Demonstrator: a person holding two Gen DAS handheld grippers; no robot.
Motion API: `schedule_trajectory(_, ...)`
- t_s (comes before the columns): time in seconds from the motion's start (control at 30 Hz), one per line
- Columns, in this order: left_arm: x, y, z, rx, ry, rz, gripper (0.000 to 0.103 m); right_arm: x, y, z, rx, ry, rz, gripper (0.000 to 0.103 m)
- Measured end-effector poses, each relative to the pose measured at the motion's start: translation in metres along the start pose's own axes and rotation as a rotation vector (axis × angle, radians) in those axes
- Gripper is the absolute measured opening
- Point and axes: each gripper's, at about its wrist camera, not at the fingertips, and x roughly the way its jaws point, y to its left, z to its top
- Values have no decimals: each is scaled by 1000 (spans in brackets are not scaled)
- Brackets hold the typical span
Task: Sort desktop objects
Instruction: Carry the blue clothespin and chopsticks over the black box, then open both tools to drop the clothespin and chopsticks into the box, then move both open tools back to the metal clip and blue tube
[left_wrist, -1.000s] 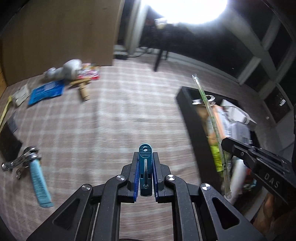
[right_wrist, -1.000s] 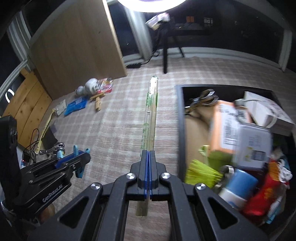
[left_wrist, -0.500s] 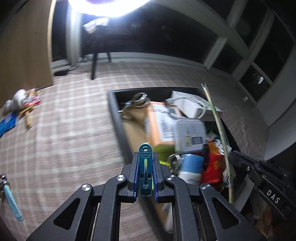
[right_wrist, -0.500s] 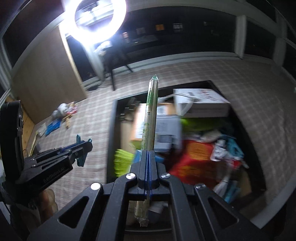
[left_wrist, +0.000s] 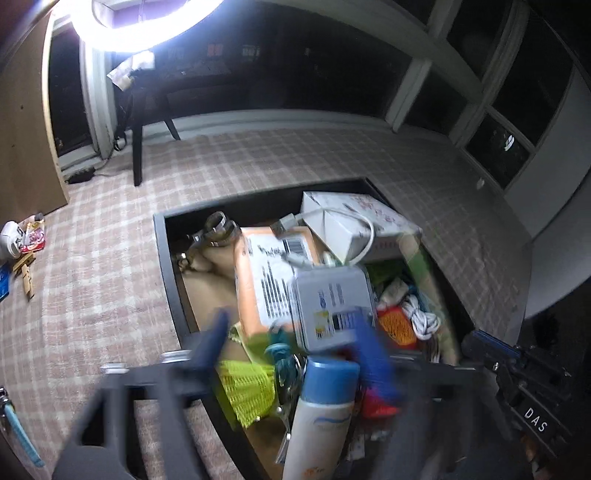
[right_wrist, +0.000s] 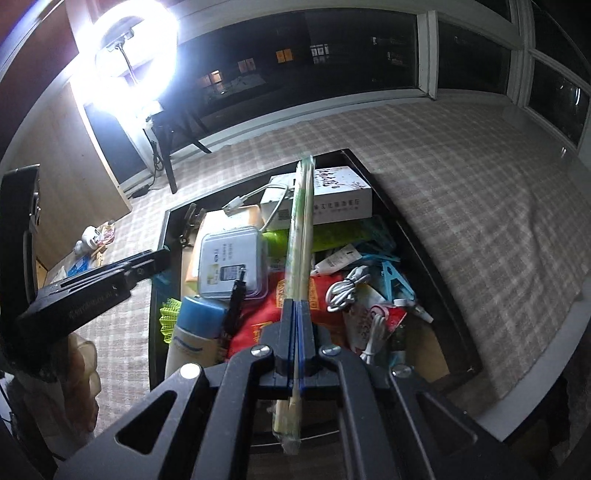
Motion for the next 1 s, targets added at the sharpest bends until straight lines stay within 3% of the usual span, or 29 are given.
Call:
schedule_trajectory(0.03,-2,0,1,6,-16,9,74,0,-3,1,12,1,-14,27)
schedule_trajectory(0.07,-3,-1,2,12,-16,16,74,-1,-5,2,21,-4,-13,45)
schedule_trajectory(0.1,-3,-1,2,16,-14,20,74,-2,-7,2,26,-17,-10,50)
schedule_trajectory(0.6,-13,34,1,-32,-9,84,74,6,21,15,-50,-15,36,51)
schedule_trajectory(1.0,-61,121,-18,-157,-45,228,74,28,100,25,-162,20,162,56)
